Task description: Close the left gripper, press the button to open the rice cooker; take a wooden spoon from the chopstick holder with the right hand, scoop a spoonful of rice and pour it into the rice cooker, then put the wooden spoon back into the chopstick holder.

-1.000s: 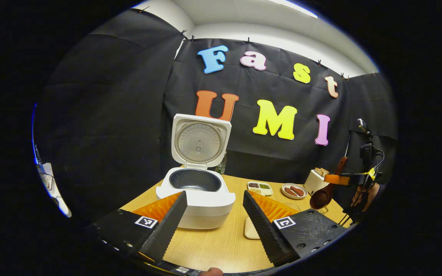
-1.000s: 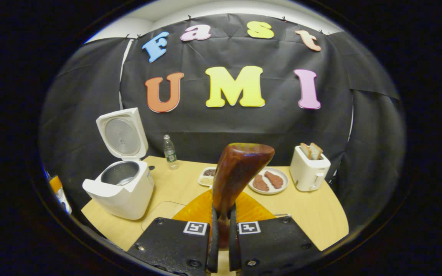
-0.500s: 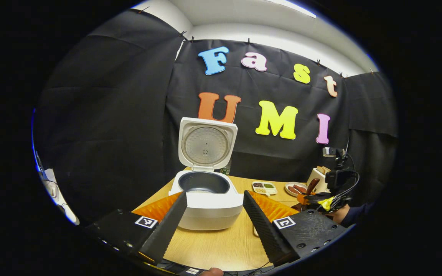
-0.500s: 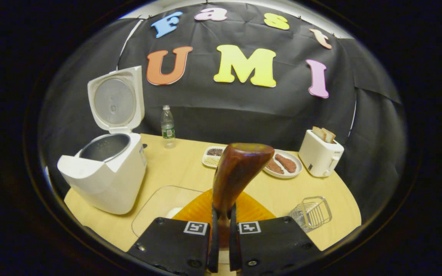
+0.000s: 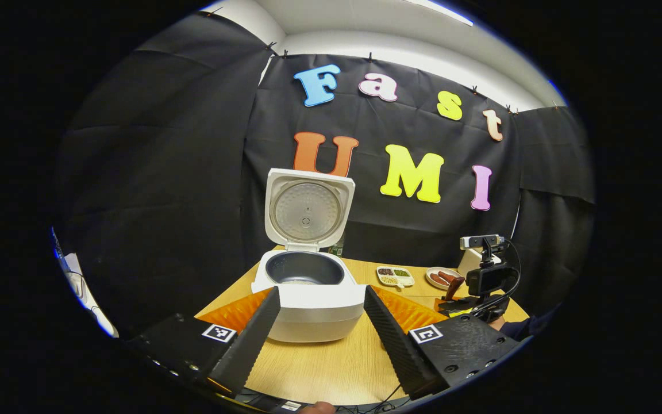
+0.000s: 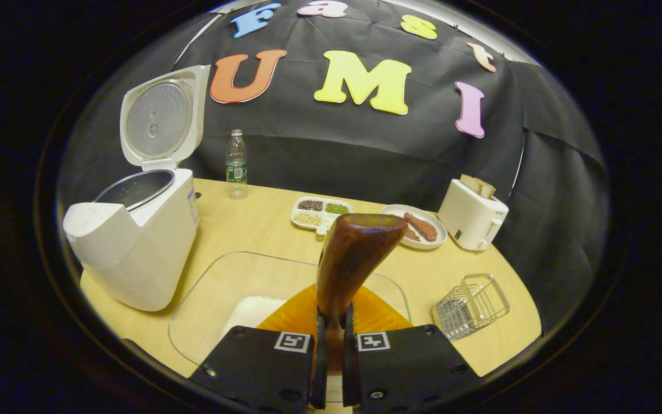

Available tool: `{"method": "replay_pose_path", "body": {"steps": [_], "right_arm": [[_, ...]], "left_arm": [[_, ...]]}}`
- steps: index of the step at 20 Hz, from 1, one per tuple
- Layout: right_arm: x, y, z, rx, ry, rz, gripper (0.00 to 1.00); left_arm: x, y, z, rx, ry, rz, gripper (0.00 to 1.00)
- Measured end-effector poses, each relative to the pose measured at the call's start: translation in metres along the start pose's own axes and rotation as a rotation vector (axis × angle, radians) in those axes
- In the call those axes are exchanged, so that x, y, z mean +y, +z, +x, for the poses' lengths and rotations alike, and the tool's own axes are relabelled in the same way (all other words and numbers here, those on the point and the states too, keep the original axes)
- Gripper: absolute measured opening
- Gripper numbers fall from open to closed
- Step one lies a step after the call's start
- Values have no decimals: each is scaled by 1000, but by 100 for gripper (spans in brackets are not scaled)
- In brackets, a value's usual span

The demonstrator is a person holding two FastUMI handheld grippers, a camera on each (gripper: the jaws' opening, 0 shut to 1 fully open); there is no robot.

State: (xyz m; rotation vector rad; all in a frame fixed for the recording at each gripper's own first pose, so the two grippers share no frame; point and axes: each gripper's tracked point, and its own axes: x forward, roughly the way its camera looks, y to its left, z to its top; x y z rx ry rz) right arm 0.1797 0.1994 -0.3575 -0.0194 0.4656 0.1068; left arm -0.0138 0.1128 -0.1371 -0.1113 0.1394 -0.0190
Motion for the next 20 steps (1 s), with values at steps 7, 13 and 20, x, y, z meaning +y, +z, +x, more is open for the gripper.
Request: {"method": "replay_pose_path", "body": {"steps": [7, 13, 20], "right_arm": [[30, -11, 4, 147, 210, 374, 16], [7, -12, 11, 249, 331, 822, 16], [-25, 29, -8, 186, 489, 1082, 15]], "left_arm": [[-6, 3, 6, 4, -8, 8, 94], [-10, -1, 5, 27, -2, 21, 94], [-33, 4, 11, 26, -22, 52, 94]]}}
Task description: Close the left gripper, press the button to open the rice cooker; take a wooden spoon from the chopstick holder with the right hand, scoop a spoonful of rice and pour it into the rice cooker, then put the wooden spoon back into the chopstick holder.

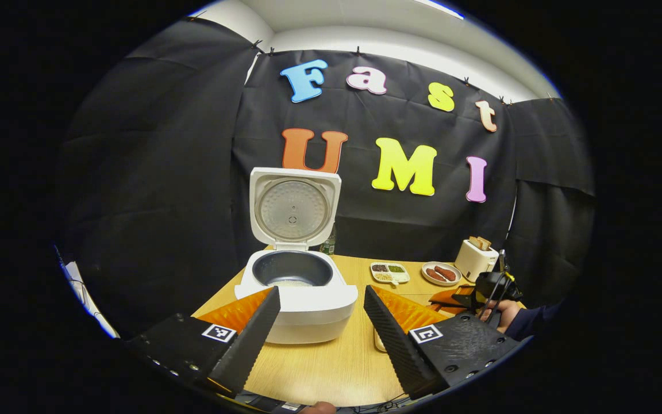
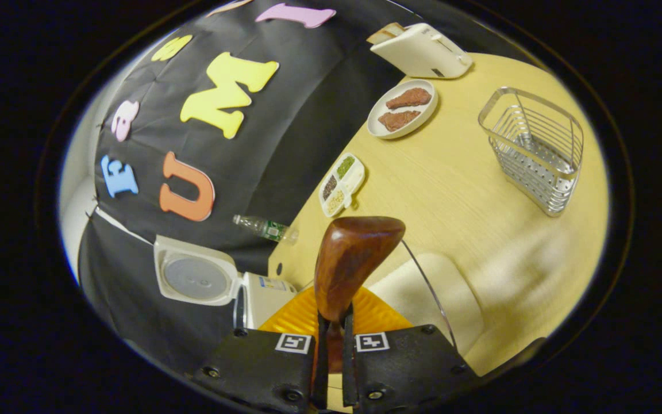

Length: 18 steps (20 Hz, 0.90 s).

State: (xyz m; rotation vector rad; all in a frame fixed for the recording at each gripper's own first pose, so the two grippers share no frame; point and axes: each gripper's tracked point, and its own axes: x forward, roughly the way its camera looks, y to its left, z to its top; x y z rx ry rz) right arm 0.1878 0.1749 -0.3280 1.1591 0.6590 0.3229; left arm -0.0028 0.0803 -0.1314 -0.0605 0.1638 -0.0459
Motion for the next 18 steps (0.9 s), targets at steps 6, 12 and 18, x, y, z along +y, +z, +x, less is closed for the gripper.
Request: {"method": "replay_pose_path", "body": {"steps": [6, 12, 18], "right_arm": [[28, 15, -18, 43, 181, 272, 11], [76, 7, -21, 101, 250, 343, 10], [162, -26, 3, 180, 270, 137, 10]], "left_arm": [[-18, 11, -3, -16, -18, 26, 94], [-18, 24, -14, -56, -7, 16, 94], [3, 18, -26, -58, 48, 2, 94]]}}
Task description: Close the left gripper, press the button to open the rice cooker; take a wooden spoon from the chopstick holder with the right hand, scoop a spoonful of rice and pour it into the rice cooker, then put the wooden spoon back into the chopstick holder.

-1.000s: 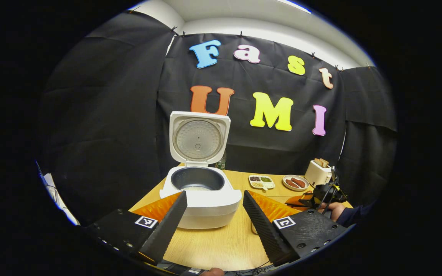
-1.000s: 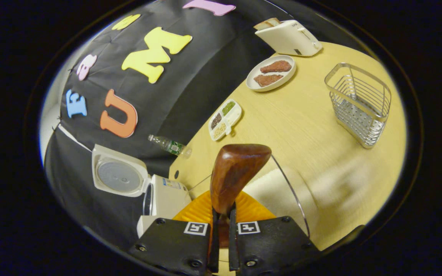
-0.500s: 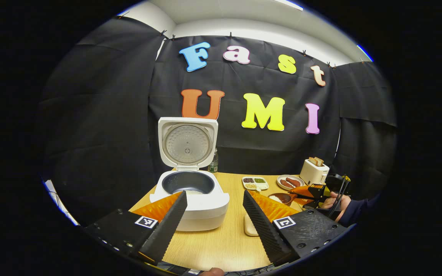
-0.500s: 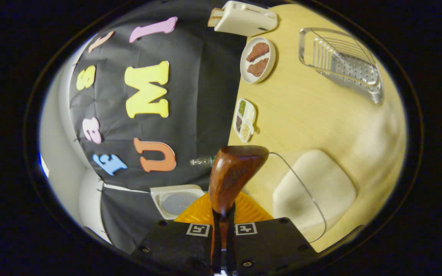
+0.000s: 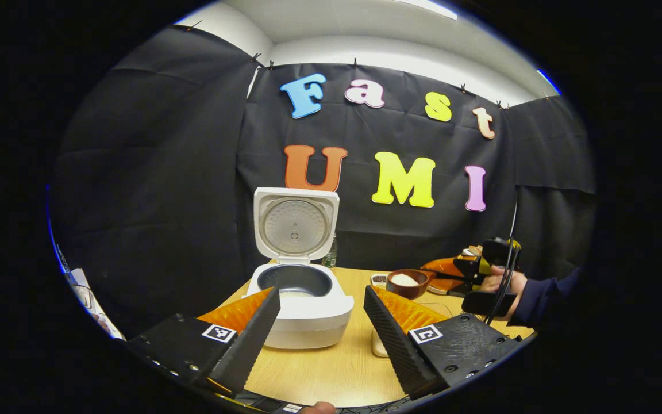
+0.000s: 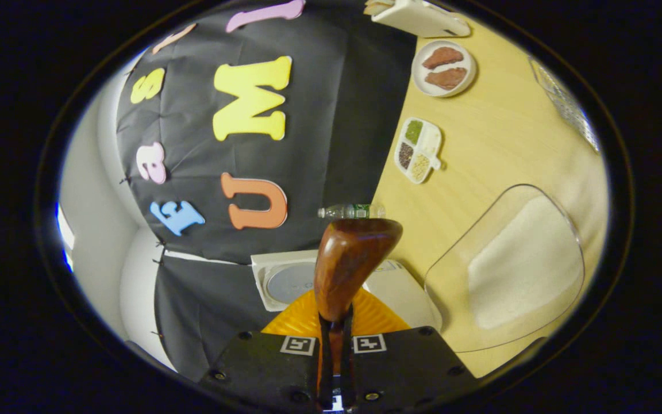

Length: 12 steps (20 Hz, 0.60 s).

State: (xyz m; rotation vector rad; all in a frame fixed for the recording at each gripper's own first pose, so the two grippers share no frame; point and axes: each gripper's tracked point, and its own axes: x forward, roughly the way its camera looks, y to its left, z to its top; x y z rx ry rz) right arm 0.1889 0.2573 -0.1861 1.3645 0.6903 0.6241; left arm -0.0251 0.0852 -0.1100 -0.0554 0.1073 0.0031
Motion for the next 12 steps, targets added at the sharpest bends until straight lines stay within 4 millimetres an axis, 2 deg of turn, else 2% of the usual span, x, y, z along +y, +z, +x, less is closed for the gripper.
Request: {"method": "replay_pose_path", "body": {"steps": [2, 6, 12], "right_arm": [[20, -13, 24, 23, -13, -72, 10], [48, -35, 79, 55, -50, -213, 10], [66, -53, 159, 46, -152, -468, 11]], "left_arm": [[4, -2, -3, 2, 16, -11, 94], [13, -7, -15, 6, 25, -32, 94], [33, -10, -25, 2, 51, -38, 94]]}}
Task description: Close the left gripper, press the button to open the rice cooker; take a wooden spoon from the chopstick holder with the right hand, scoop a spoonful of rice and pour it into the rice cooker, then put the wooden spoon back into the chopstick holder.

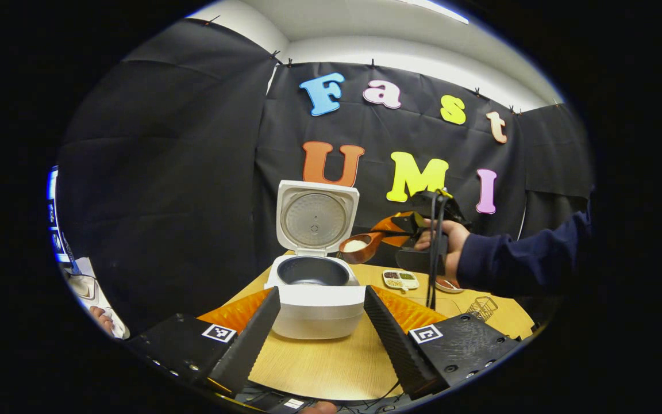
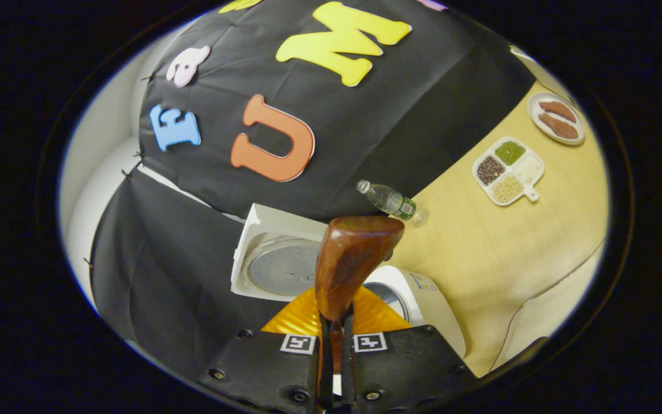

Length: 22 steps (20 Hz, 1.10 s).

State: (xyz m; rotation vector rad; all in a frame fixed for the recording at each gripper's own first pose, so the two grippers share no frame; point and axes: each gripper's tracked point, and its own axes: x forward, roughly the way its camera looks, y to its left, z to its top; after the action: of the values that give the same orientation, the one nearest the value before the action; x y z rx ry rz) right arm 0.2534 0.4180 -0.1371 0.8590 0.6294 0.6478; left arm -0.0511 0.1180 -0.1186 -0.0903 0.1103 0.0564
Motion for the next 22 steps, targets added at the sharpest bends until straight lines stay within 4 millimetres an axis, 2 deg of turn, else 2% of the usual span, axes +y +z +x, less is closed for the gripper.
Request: {"method": "replay_pose_path", "body": {"steps": [3, 5, 10, 15, 17, 22], "right_arm": [[4, -4, 31, 4, -73, -182, 11], [10, -9, 45, 8, -107, -285, 11], [22, -20, 64, 11, -169, -554, 11], [39, -41, 69, 23, -189, -804, 11], [40, -52, 71, 33, -191, -881, 11], [43, -62, 66, 8, -213, -1139, 11]], "left_arm": [[7, -5, -5, 9, 13, -6, 94], [14, -9, -7, 12, 20, -13, 94], [23, -16, -12, 22, 28, -33, 94], [30, -22, -14, 26, 28, -44, 94], [33, -22, -13, 28, 25, -47, 94], [31, -23, -14, 30, 13, -38, 94]]}}
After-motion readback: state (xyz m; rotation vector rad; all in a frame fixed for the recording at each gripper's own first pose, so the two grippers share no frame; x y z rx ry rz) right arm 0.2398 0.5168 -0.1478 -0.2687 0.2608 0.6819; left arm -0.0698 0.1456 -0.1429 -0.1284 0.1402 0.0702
